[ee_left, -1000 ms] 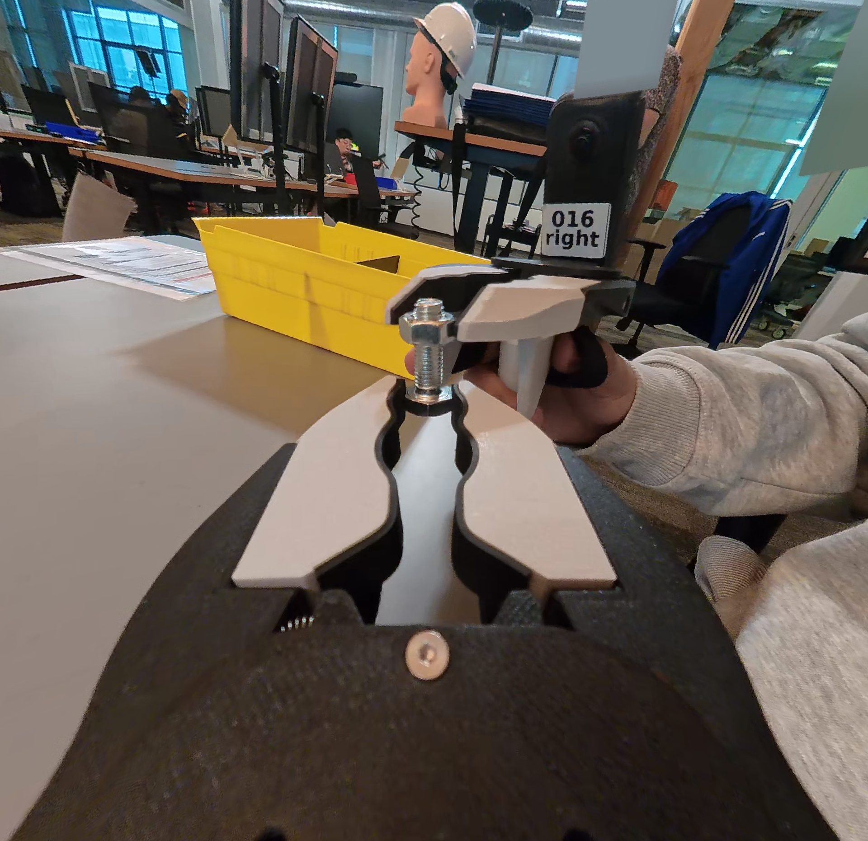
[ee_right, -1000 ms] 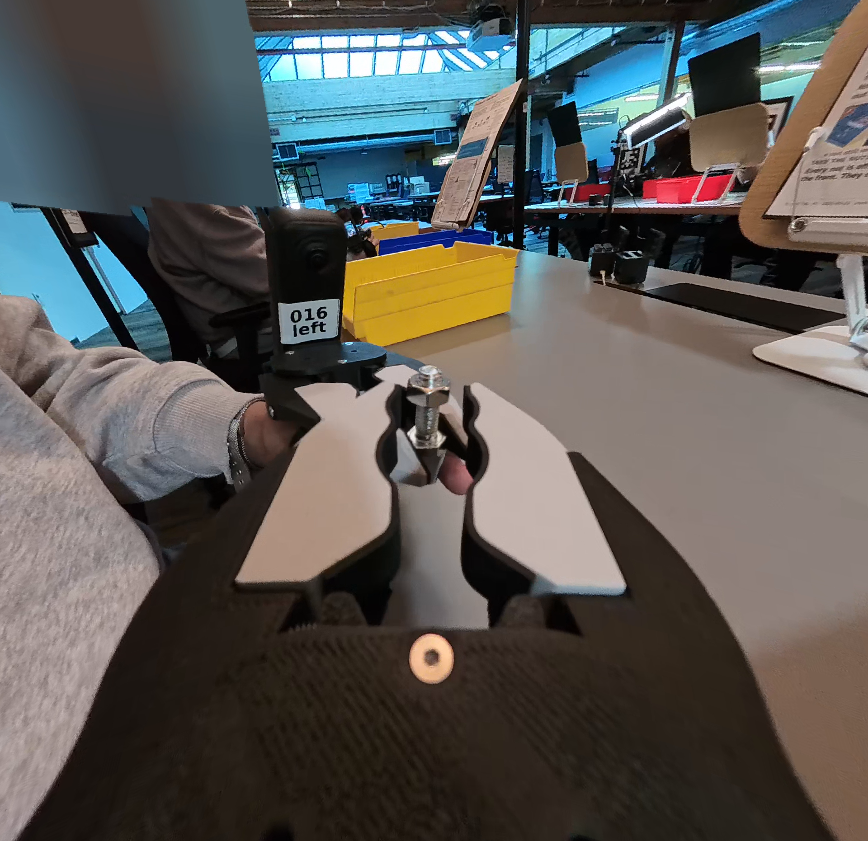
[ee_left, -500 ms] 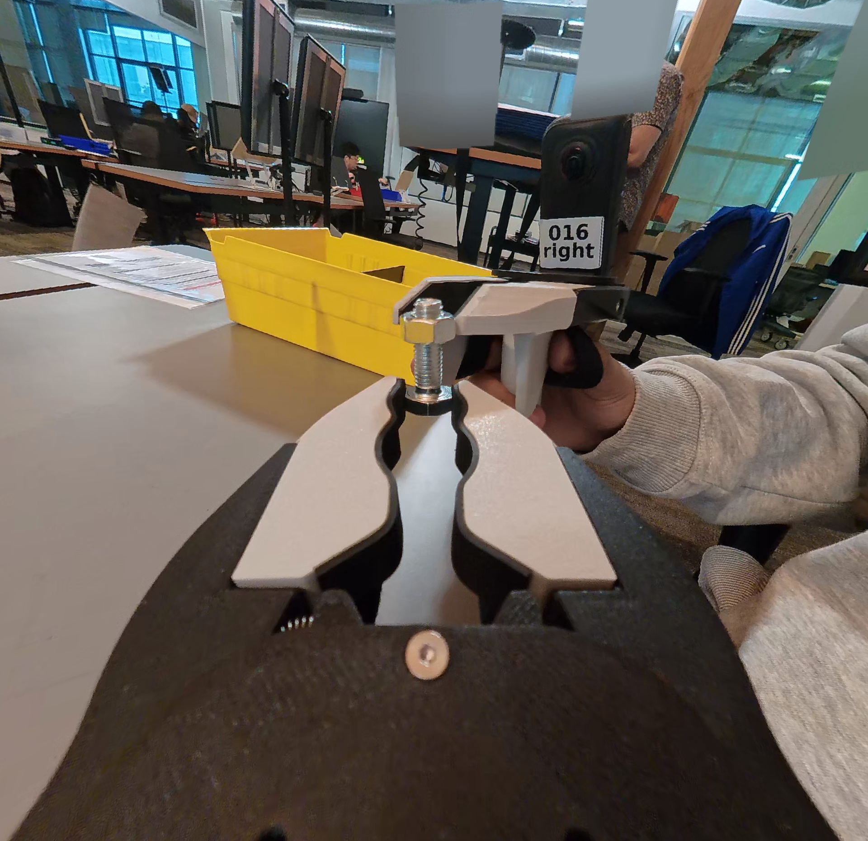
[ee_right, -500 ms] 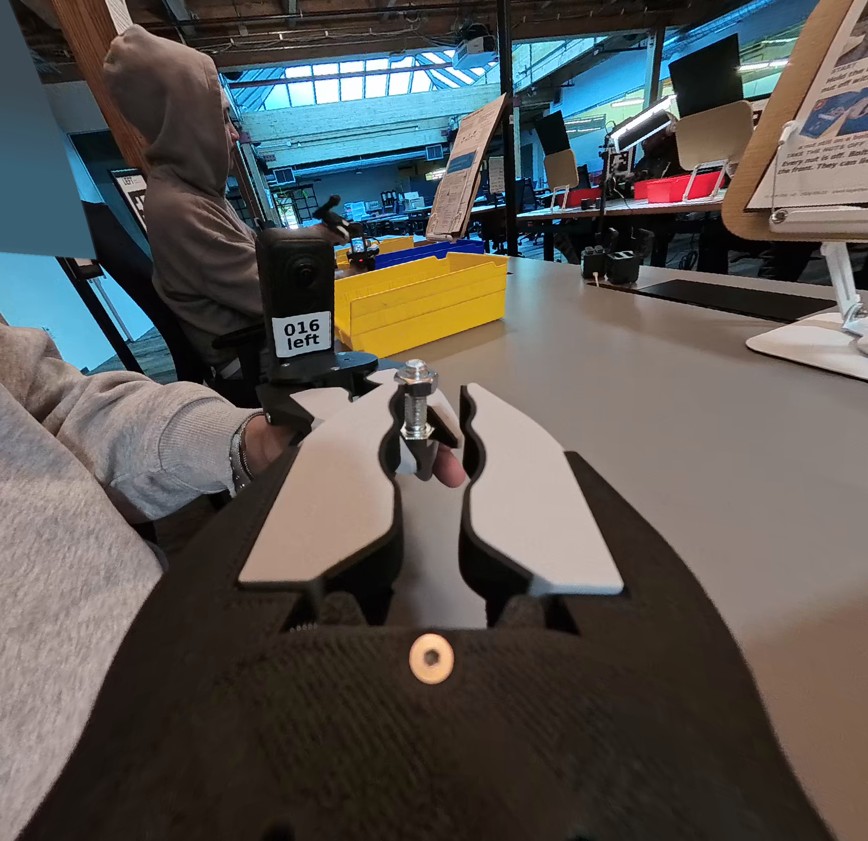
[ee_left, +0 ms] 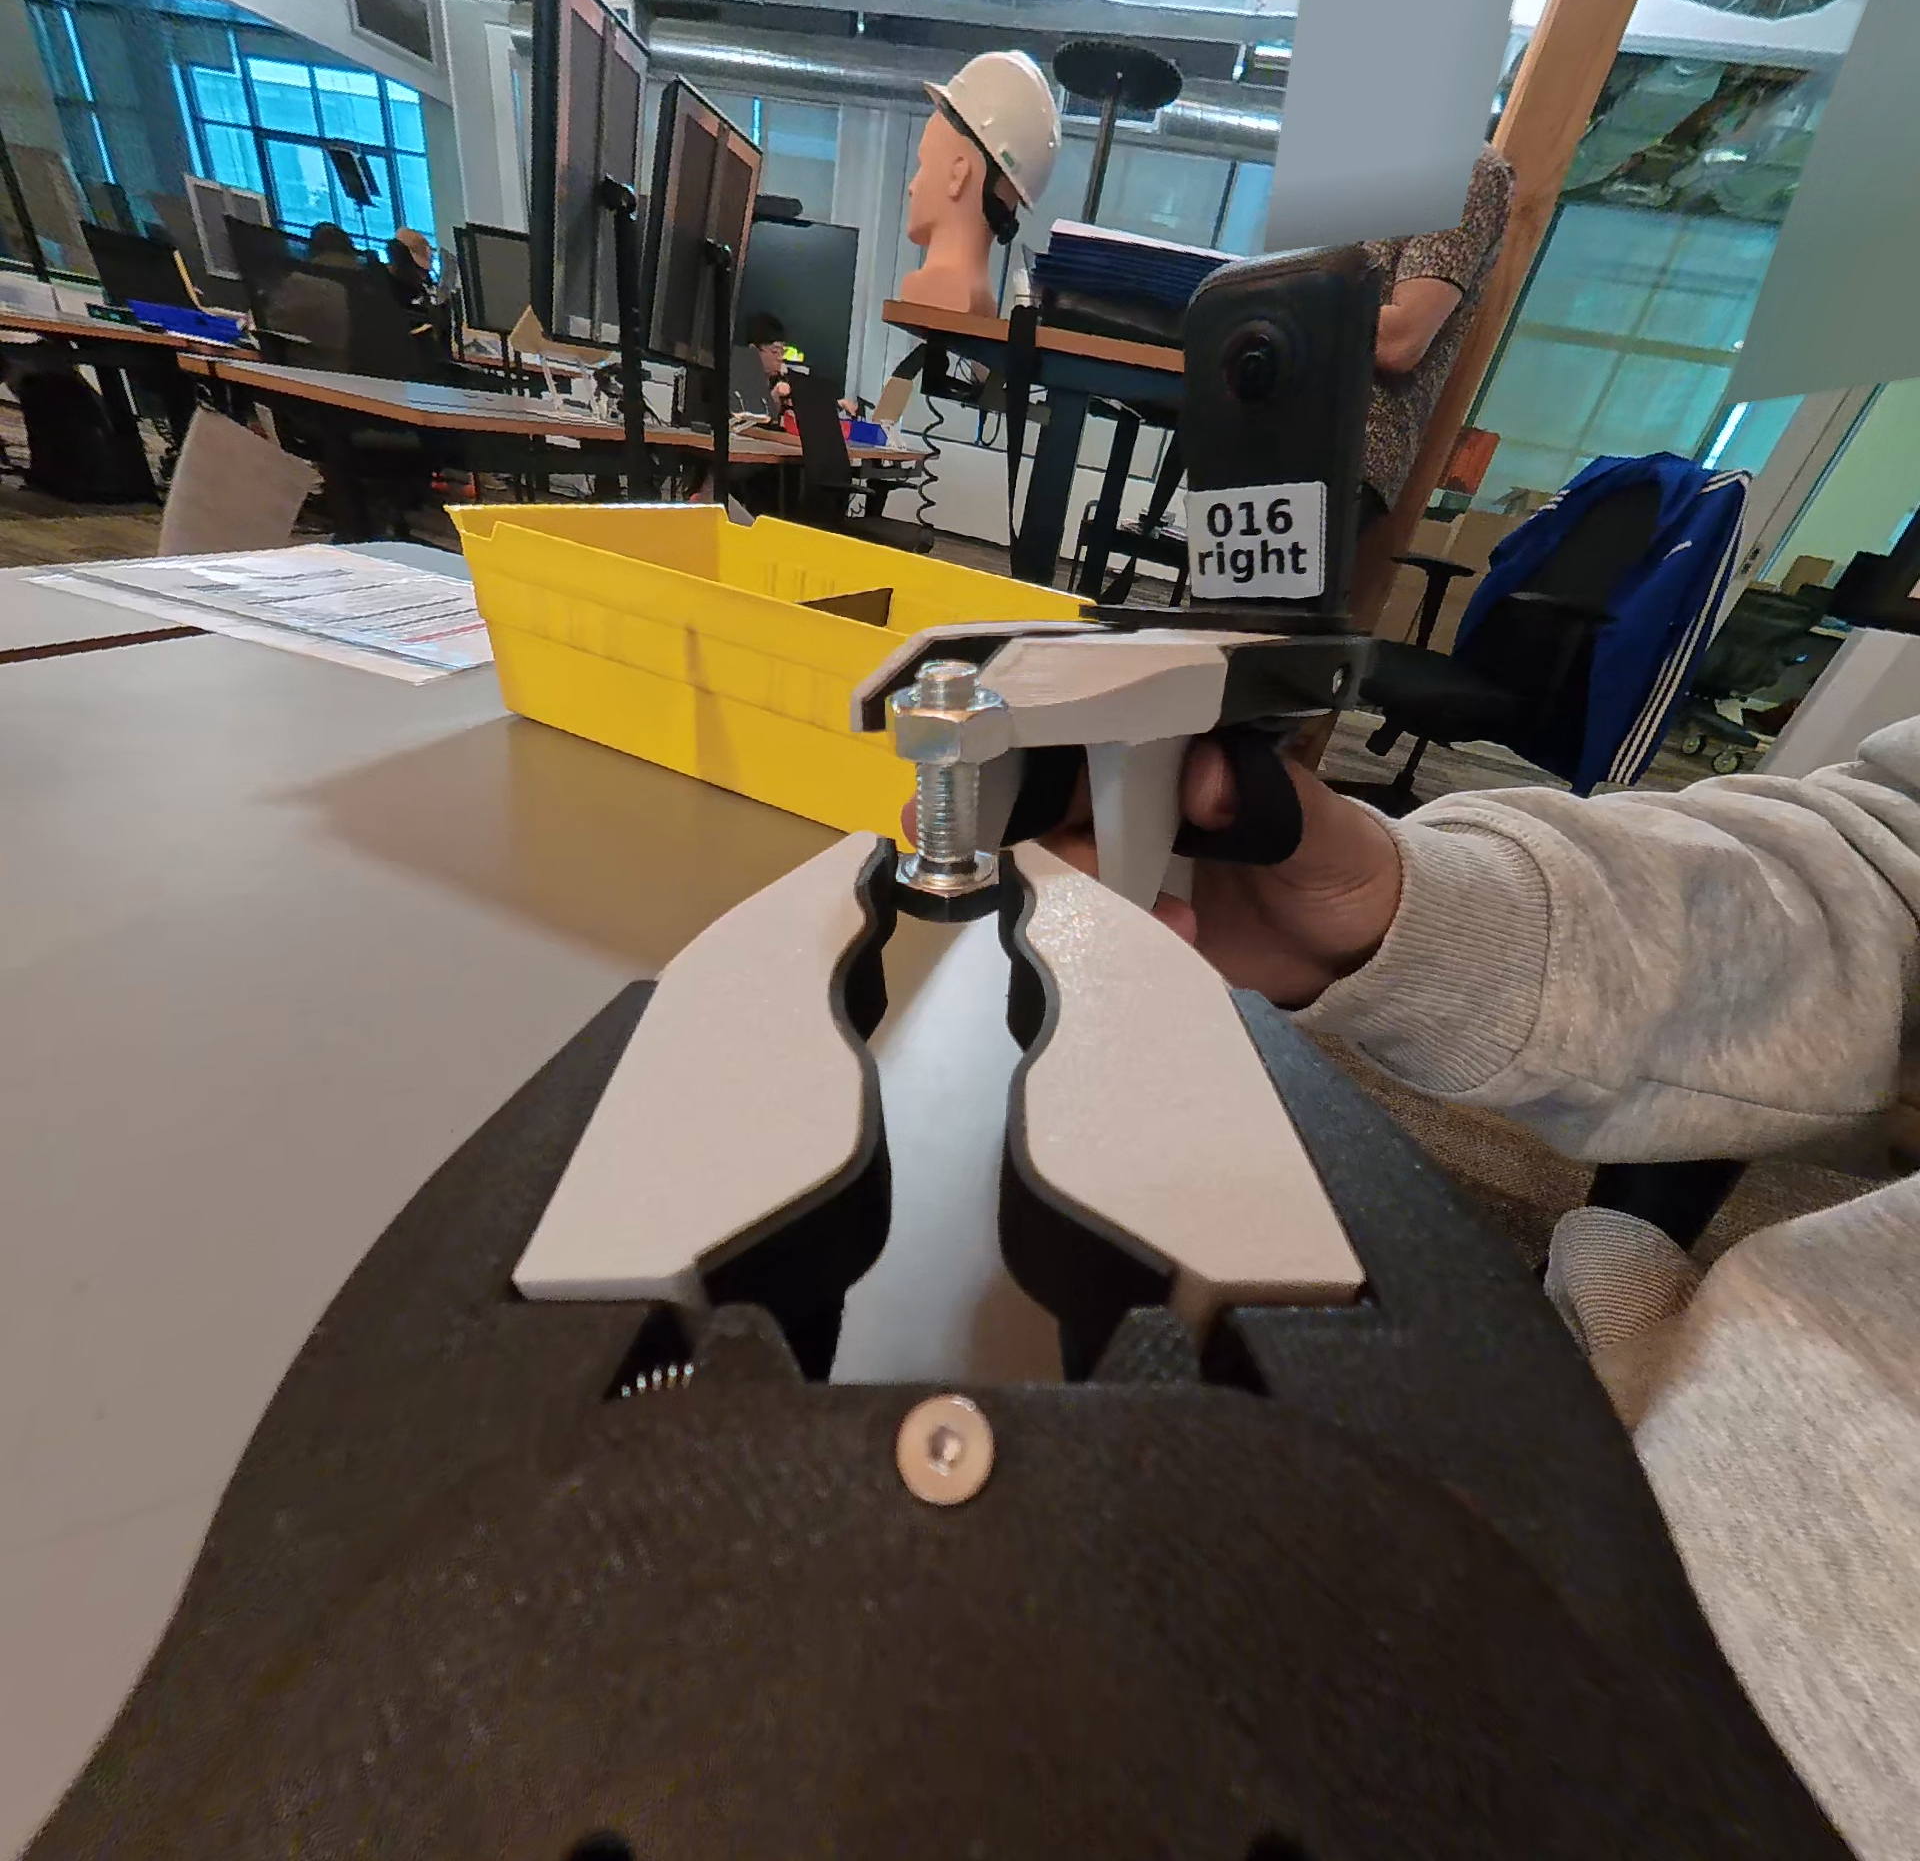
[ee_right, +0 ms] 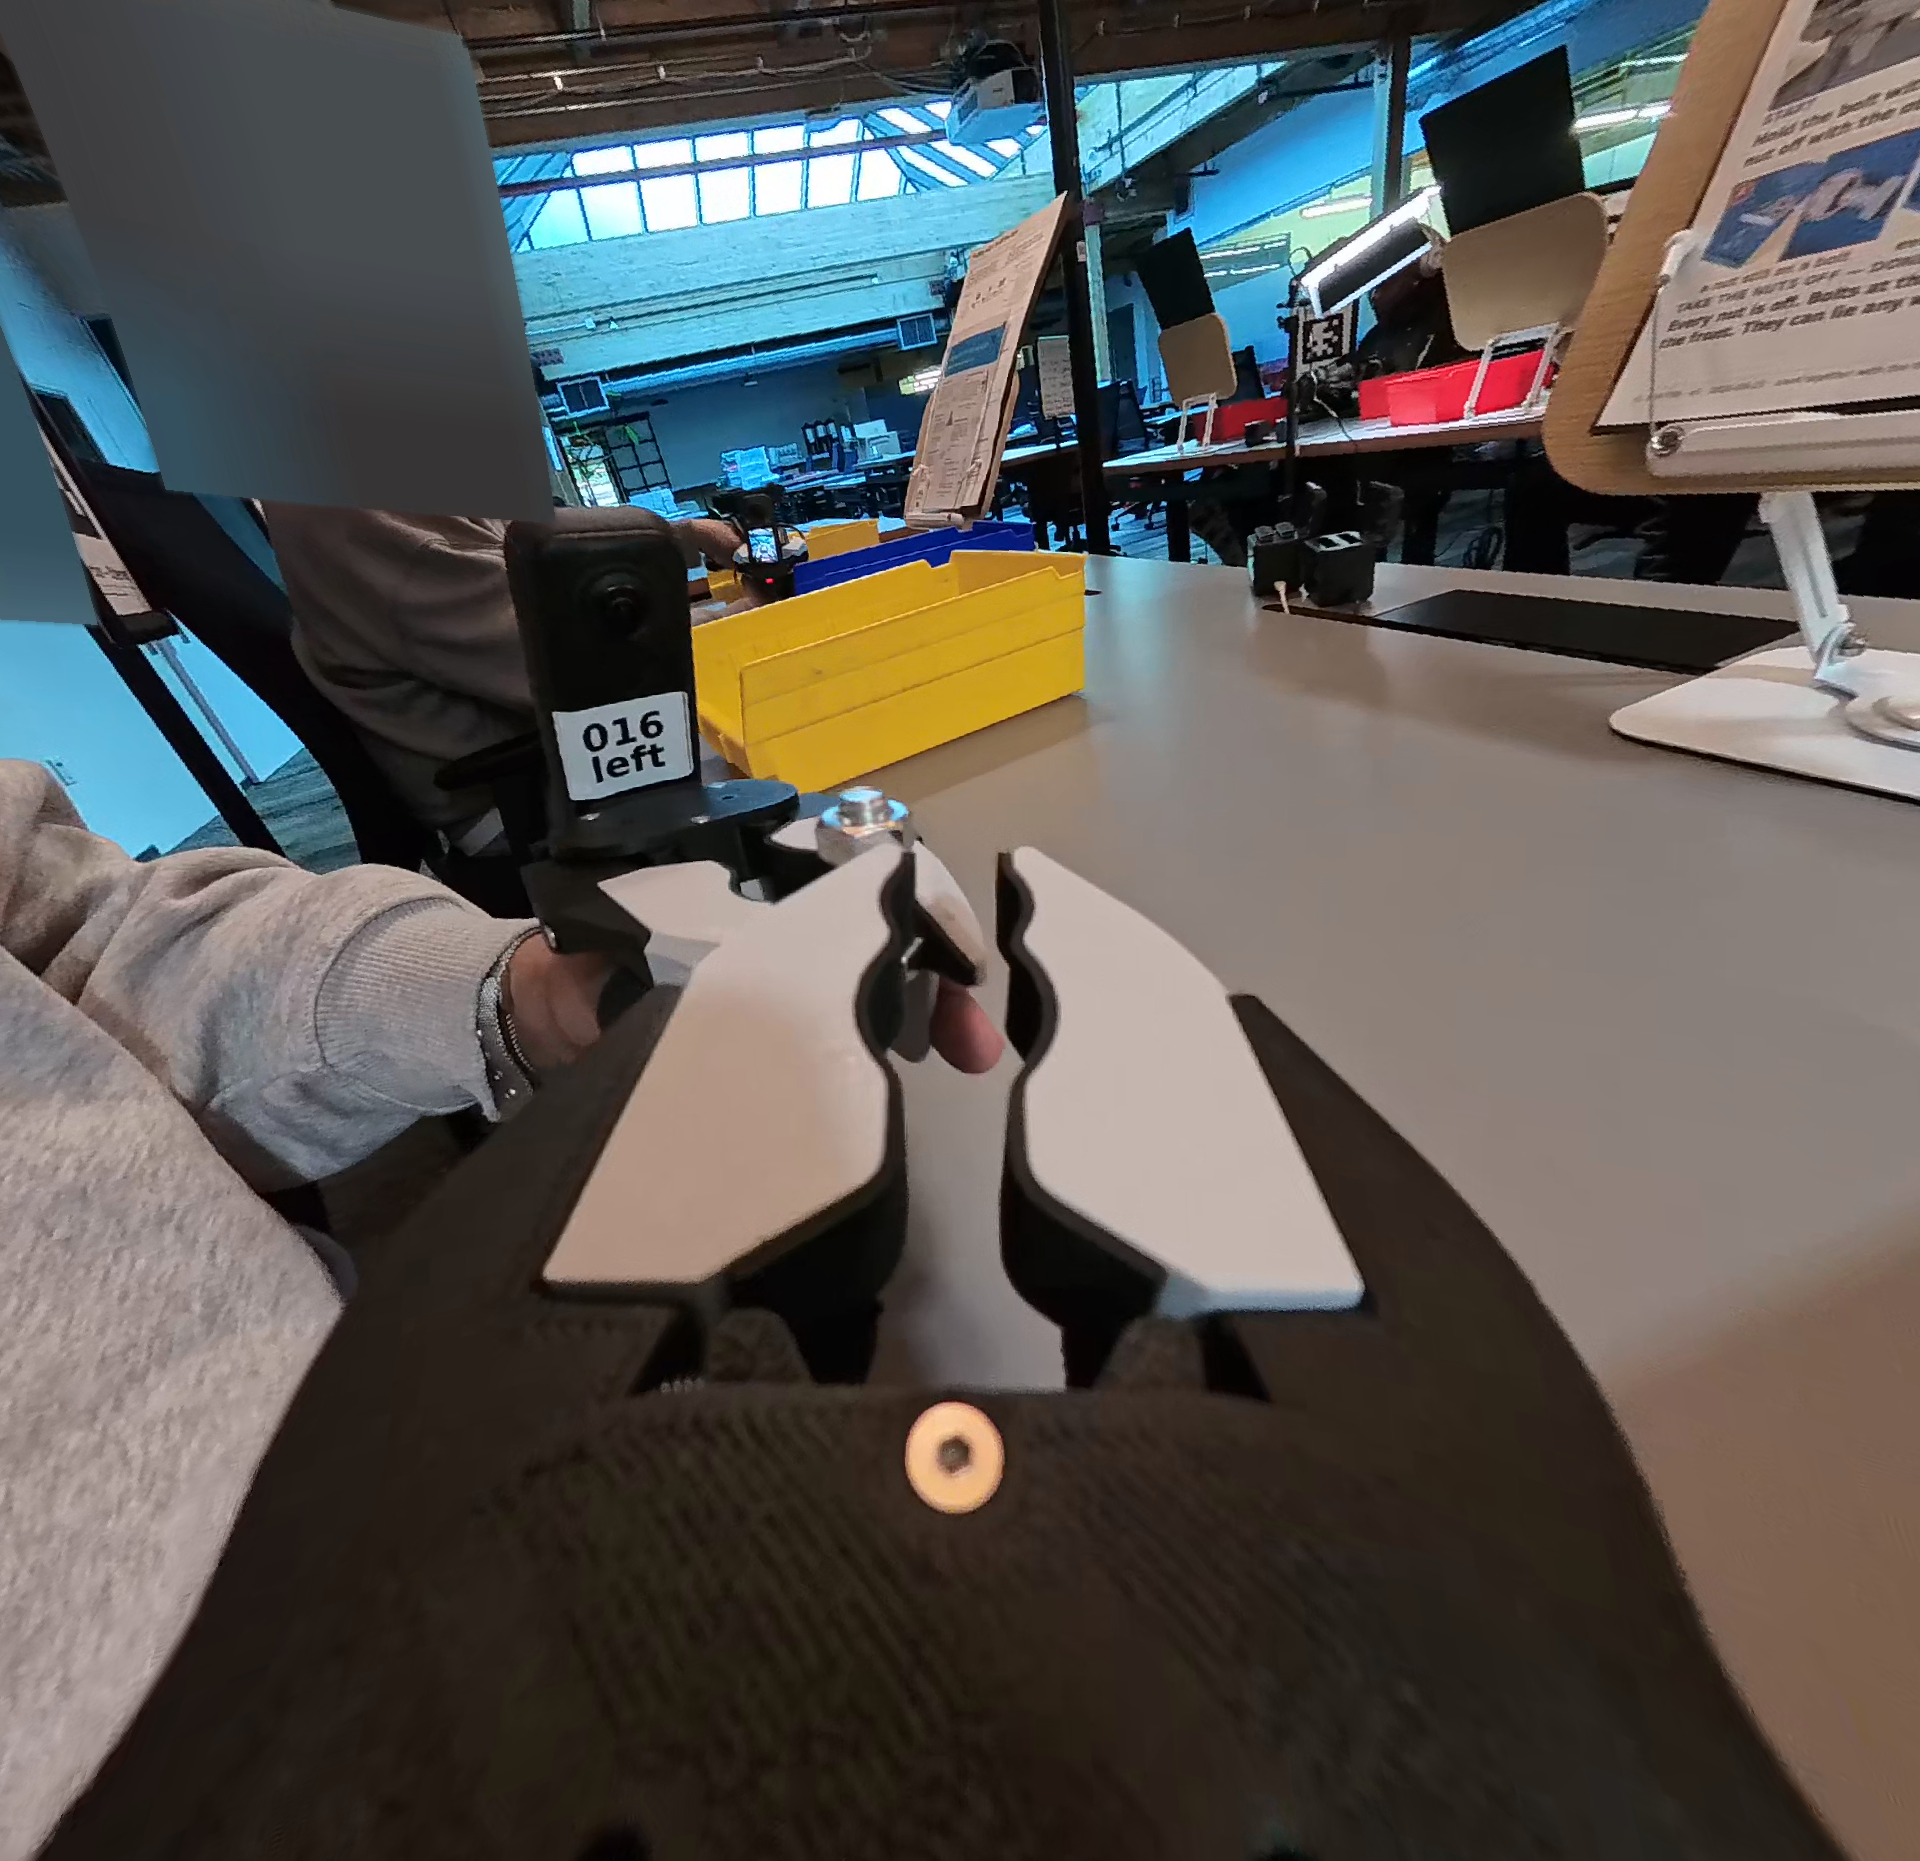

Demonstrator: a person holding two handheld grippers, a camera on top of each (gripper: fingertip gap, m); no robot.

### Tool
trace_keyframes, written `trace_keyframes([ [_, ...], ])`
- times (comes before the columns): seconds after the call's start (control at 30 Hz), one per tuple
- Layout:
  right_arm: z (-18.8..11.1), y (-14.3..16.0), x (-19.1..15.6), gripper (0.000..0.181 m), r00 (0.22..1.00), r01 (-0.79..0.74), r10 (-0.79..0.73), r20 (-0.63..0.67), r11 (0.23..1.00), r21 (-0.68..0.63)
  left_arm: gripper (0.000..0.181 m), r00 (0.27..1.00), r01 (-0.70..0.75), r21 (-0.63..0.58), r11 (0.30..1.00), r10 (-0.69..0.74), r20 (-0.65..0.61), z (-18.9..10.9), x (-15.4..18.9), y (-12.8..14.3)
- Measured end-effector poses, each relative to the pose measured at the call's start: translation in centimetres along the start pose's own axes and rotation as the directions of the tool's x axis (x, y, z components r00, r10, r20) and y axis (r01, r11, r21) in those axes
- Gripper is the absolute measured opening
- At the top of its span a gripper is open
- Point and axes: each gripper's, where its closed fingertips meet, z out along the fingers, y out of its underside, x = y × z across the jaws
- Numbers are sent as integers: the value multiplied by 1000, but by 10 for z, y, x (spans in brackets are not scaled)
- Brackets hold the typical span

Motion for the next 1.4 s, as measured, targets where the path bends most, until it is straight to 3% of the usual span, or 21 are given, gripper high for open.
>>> trace_keyframes([
  [0.5,1,0,-12,19,998,50,-50,40,999,-6,19,1000,-5,-4,1000,5,8,2,-1,1],
  [0.8,-5,-6,-1,13,1000,-18,18,11,999,35,19,1000,0,5,1000,0,7,1,-1,-1],
  [1.07,-3,-7,-12,19,997,-12,9,72,999,40,19,1000,3,2,1000,-3,-1,2,0,0],
  [1.4,-6,-5,1,12,999,-41,41,11,999,34,19,1000,5,7,1000,-5,-5,1,1,-1],
])
